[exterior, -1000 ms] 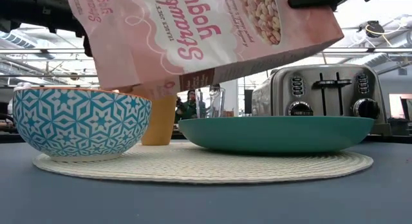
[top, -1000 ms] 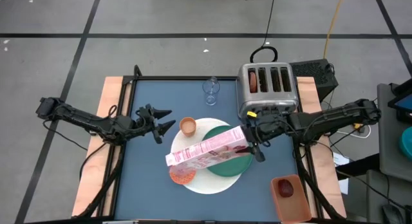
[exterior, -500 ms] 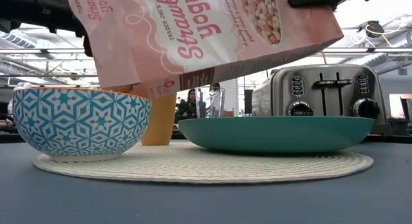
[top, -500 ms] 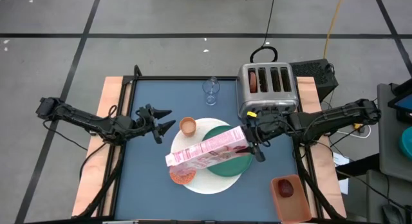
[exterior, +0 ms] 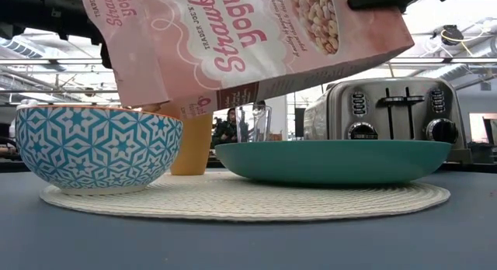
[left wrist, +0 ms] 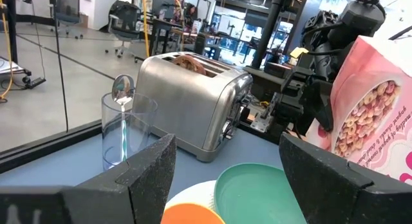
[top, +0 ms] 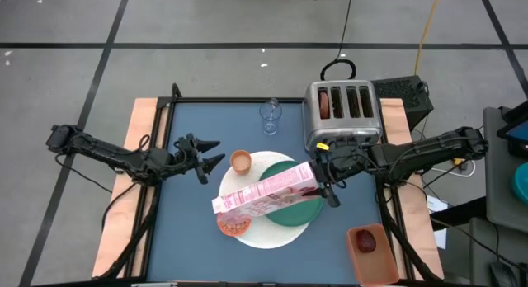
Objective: Arrange a breakfast setting
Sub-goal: Pour the cereal from the orange cereal box into the orange bowl
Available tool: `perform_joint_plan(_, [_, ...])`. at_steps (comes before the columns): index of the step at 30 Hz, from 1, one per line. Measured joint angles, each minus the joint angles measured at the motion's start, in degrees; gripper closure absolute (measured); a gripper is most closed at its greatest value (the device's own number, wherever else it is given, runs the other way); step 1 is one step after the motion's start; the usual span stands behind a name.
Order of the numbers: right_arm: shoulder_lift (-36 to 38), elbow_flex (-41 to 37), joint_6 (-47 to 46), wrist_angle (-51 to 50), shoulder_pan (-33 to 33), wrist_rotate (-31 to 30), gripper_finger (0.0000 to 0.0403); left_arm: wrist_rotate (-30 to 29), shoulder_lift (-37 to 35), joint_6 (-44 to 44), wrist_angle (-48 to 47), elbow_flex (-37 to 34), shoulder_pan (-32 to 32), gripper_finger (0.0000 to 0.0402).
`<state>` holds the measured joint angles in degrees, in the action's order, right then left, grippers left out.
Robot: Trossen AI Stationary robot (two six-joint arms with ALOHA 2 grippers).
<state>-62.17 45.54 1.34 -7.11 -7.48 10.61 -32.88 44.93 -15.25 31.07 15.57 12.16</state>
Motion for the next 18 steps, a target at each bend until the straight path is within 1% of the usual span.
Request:
perform_joint_plan(10, [0.0, -0.02, 0.86, 0.17, 0.08, -0.05, 0.019, 0.0, 0.0, 0.0, 0.02, 0.0, 0.0, 0.0124])
perform_joint_plan(14, [0.0, -0.02, -1.39, 0.04, 0.06, -0.04, 0.019, 0.01, 0.0, 0.0, 0.01, 0.0, -0.01, 0.0124])
perform_joint_plan(18, [0.0, -0.02, -1.26, -0.78, 0.06, -0.03, 0.019, 0.02, 0.0, 0.0, 0.01, 0.0, -0.02, 0.0124])
